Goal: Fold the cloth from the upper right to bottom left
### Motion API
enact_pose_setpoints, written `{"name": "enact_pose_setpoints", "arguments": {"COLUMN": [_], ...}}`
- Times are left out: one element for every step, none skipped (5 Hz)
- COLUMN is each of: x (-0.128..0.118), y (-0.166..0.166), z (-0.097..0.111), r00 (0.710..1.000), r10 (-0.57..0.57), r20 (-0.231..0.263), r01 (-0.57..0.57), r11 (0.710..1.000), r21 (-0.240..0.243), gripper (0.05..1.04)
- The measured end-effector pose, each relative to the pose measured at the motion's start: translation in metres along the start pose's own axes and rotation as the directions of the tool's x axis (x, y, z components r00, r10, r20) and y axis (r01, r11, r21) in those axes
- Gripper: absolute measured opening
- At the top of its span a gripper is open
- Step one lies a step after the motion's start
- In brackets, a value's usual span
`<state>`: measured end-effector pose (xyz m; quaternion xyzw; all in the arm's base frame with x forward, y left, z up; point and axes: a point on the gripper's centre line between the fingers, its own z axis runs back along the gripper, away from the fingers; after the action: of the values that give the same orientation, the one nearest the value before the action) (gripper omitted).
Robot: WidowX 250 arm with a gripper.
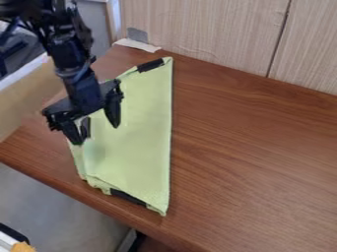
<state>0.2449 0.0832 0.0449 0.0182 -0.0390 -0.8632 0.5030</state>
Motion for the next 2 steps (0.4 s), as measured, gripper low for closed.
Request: {"name": "enact_pose_setpoints", "arguments": {"x": [-0.001, 0.000], "y": [0.007, 0.012], "z": [0.020, 0.047], "r00": [1.000, 0.998], "r10": [-0.011, -0.012], "r20": [-0.022, -0.055], "r01": [0.011, 0.014], "r11": [1.000, 0.999], "r21": [0.006, 0.037], "gripper": [0.999, 0.999]}}
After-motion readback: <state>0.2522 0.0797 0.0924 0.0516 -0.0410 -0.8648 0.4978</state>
